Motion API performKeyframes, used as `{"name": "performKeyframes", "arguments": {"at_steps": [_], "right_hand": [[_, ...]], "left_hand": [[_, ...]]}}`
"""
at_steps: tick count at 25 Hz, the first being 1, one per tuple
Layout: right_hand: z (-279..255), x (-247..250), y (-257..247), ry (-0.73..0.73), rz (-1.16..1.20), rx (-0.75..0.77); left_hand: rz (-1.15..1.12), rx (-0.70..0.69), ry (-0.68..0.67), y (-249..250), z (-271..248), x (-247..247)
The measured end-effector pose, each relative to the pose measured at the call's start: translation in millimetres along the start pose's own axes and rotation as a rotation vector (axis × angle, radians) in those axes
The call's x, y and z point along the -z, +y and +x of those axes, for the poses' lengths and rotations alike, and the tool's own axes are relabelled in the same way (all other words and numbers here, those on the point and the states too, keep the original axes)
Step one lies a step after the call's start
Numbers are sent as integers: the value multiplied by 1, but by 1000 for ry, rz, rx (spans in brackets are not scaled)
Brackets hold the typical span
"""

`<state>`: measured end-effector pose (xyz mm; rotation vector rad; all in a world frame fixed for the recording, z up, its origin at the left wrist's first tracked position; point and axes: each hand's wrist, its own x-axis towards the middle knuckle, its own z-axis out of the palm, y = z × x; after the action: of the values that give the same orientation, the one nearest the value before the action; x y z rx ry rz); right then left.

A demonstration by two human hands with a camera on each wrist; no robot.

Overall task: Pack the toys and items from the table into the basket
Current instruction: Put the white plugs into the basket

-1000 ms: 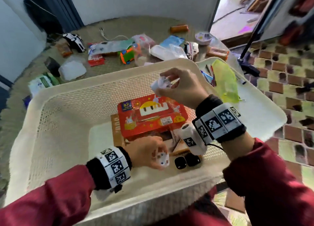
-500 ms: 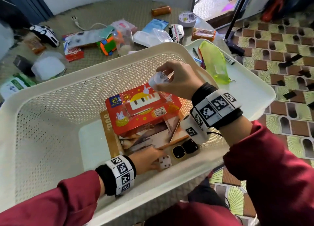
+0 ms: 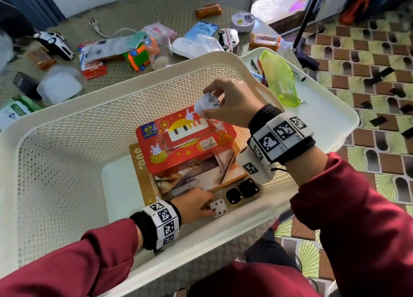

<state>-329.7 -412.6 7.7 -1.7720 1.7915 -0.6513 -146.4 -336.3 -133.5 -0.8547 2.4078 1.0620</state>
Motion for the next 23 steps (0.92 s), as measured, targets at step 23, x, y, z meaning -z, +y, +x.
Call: {"name": "performKeyframes", "arguments": {"at_steps": [23], "right_hand": [[1,-10,-53,-435,-213,390]], "left_hand": [[-141,238,603,38,-148,142]]}}
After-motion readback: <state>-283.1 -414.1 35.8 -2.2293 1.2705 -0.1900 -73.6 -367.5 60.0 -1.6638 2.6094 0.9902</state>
